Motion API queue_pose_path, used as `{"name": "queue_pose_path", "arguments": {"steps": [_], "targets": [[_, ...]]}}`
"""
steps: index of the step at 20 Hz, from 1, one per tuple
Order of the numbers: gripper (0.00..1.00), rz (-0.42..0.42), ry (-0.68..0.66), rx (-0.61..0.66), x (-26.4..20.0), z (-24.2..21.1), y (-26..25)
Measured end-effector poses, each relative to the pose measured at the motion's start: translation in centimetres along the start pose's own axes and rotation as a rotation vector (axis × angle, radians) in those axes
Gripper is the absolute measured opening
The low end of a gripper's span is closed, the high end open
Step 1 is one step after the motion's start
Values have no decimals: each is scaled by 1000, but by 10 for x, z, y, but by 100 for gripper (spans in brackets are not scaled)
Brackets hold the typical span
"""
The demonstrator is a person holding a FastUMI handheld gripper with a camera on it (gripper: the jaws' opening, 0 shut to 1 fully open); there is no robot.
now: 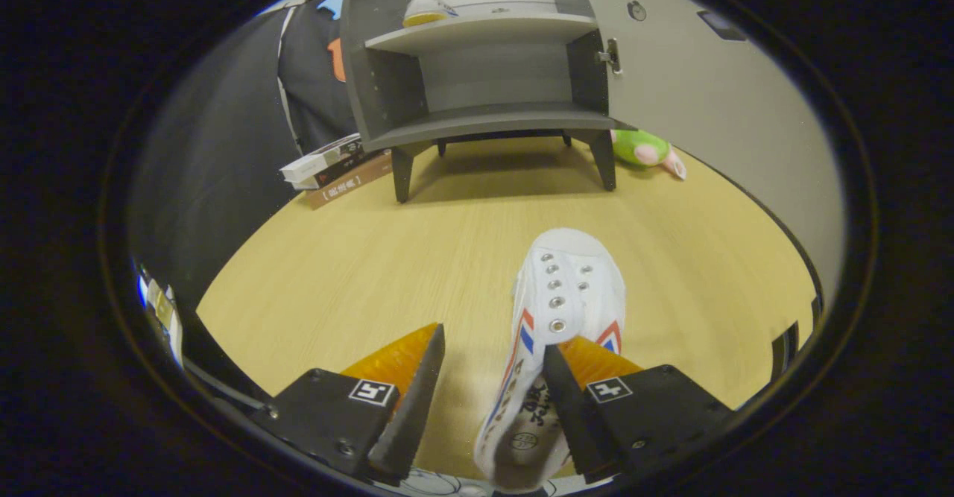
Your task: Open the shoe cabinet door, grab the shoes and put them into the shoe cabinet, then close the shoe cabinet door.
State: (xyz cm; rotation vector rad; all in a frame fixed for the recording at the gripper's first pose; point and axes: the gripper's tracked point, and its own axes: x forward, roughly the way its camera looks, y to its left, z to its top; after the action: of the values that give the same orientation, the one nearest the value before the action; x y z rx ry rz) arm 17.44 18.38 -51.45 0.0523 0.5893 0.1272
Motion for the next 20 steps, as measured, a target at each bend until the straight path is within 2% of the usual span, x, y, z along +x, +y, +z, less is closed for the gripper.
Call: {"name": "queue_pose_path", "arguments": {"steps": [3, 6, 8, 9, 11, 13, 15, 20], "targets": [[79, -84, -20, -32, 6, 1, -3], [79, -137, -30, 4, 11, 4, -3], [76, -160, -37, 32, 13, 5, -11], [69, -173, -42, 51, 11, 7, -16], [43, -178, -40, 88, 10, 9, -23], [16, -175, -8, 55, 5, 9, -22], [11, -195, -23, 1, -3, 23, -28], [11, -206, -88, 15, -33, 66, -38]]}}
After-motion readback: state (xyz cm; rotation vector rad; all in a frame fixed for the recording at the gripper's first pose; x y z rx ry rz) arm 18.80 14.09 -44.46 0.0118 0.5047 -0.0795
